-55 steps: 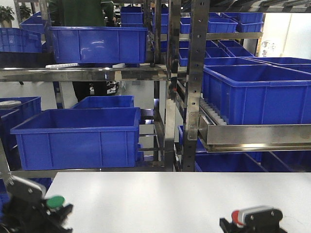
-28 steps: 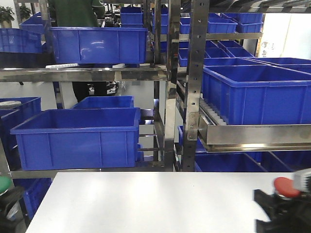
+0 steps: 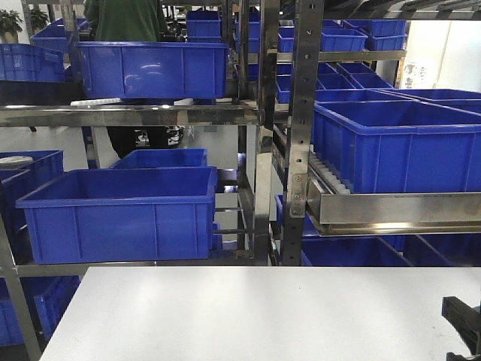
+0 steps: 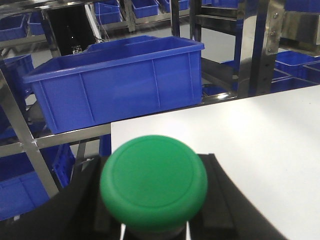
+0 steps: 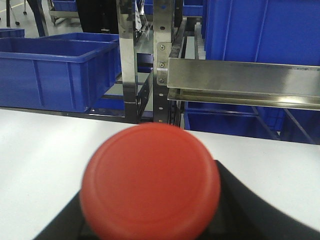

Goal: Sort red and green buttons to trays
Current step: 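Hold both buttons while the base drives to the tray station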

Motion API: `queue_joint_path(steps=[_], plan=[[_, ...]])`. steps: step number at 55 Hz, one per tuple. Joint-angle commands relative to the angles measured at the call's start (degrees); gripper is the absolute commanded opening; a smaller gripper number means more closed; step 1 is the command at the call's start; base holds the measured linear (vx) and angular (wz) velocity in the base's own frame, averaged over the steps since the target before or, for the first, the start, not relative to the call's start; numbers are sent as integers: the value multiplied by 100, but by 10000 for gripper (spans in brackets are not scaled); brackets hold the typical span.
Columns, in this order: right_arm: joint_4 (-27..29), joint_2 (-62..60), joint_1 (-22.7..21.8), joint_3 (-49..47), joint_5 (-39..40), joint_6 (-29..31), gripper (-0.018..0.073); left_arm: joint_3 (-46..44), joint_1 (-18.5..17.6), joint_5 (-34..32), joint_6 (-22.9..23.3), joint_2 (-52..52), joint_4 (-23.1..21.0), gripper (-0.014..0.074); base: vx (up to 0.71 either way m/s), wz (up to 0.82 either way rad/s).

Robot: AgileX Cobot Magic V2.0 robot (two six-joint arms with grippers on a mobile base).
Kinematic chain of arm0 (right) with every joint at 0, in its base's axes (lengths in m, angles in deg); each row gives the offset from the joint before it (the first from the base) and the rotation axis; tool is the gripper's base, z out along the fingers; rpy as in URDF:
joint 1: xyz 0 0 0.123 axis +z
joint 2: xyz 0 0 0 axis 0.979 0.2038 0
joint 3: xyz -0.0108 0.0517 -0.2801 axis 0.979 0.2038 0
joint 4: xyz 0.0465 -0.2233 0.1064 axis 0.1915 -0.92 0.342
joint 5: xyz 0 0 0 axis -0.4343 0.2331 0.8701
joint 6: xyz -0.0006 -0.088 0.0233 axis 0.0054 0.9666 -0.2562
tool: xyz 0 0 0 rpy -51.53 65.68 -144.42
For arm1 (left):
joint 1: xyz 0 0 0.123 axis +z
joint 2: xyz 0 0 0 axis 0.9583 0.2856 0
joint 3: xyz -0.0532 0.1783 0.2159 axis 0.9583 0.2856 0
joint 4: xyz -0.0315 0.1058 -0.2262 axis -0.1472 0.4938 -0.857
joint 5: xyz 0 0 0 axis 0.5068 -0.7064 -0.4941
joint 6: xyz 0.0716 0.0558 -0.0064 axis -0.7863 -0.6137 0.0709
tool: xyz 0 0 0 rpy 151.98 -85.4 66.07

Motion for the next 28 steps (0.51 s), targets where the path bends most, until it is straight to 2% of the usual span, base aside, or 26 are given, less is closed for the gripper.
queue_joint_path(steps=[1,19,28], plan=[[-82,-46,3,-196,405,6,3,-167,-19,-397,57,-23,-67,-3,0,0],[-82,-46,3,-196,405,6,3,-167,-19,-380,57,-23,-67,-3,0,1],[-82,-53,3,-196,401,6,3,-167,-19,-380,57,-23,-67,-3,0,20]])
